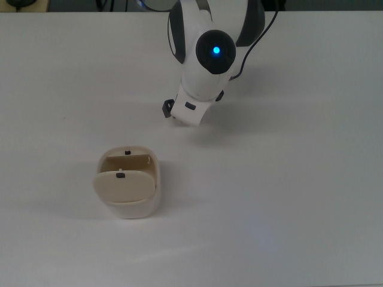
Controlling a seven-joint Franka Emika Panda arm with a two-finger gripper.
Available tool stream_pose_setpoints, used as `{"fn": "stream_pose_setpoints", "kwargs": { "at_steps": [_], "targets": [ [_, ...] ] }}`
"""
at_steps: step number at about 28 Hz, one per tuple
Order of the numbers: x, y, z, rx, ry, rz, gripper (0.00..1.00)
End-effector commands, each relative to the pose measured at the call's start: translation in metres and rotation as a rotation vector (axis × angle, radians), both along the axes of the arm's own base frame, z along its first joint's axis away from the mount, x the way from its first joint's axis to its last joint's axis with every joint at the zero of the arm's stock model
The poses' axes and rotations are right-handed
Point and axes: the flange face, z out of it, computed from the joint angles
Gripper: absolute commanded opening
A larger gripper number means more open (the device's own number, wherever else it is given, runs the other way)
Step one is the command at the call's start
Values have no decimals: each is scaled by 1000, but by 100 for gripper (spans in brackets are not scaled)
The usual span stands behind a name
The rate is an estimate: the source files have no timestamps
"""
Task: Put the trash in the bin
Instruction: 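Close the gripper on the paper ball and lift it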
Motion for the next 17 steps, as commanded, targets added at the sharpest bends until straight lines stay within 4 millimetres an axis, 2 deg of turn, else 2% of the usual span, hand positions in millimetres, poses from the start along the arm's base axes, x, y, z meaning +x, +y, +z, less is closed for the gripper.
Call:
{"fn": "stream_pose_setpoints", "kwargs": {
  "at_steps": [1, 5, 10, 15, 17],
  "targets": [
    [-3, 3, -4, -13, -6, 54, 56],
    [-2, 3, -2, -11, -12, 57, 46],
    [0, 2, 2, -9, -24, 56, 42],
    [10, -12, 52, -3, -110, 22, 38],
    [12, -34, 88, 3, -167, -15, 38]
  ]
}}
